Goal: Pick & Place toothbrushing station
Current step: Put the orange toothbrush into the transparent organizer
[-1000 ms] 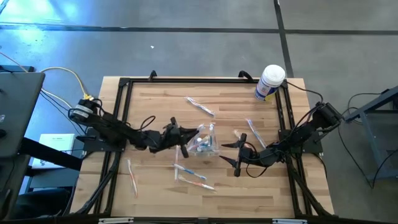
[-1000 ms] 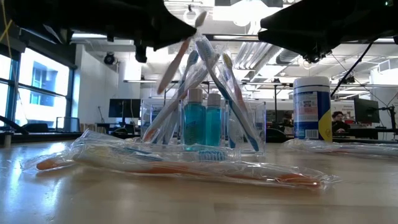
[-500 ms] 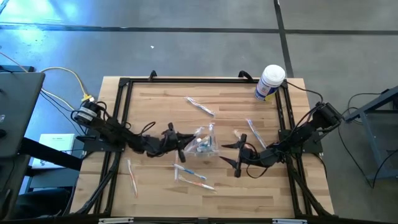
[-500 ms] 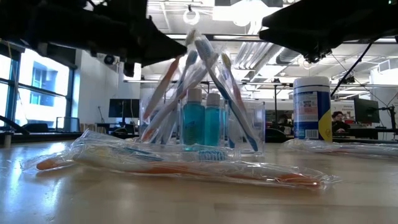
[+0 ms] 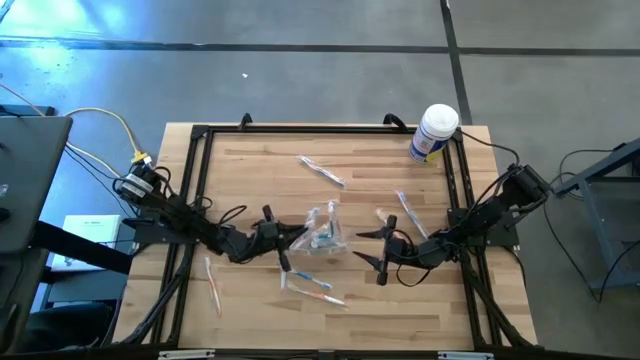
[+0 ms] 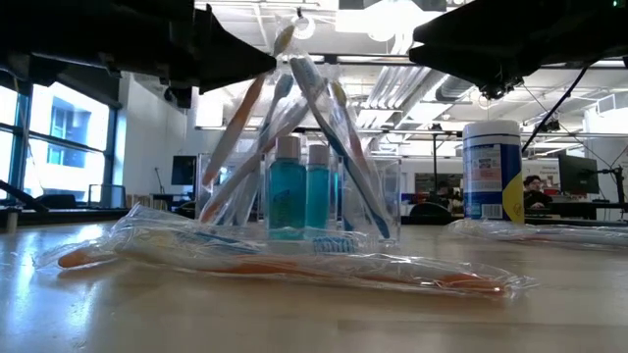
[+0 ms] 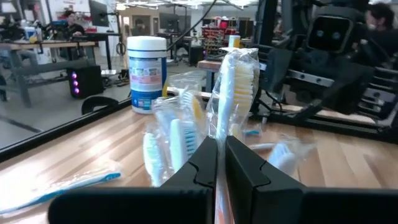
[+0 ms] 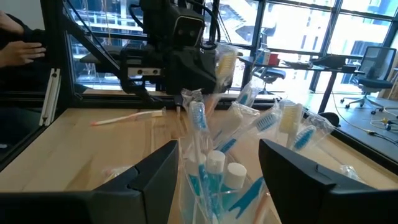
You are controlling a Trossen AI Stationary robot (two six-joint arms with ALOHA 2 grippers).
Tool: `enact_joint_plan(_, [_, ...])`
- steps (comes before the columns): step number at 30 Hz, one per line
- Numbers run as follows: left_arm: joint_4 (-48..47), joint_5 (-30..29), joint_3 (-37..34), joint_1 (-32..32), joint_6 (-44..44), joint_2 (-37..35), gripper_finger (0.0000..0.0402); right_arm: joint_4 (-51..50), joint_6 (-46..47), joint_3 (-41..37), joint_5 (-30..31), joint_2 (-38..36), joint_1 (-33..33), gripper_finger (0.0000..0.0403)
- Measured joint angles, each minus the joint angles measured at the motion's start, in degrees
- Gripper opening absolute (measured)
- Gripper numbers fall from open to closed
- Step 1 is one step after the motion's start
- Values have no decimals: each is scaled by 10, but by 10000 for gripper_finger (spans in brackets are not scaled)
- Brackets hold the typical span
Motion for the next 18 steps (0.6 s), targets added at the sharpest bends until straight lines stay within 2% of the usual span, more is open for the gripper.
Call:
enact_joint_plan(7, [-7, 1, 0, -7, 29, 0, 14, 0, 0, 0, 0, 0, 0, 215])
enact_joint_plan(18, [-42, -25, 0, -6, 5, 0, 52, 0, 1, 0, 0, 0, 0, 215])
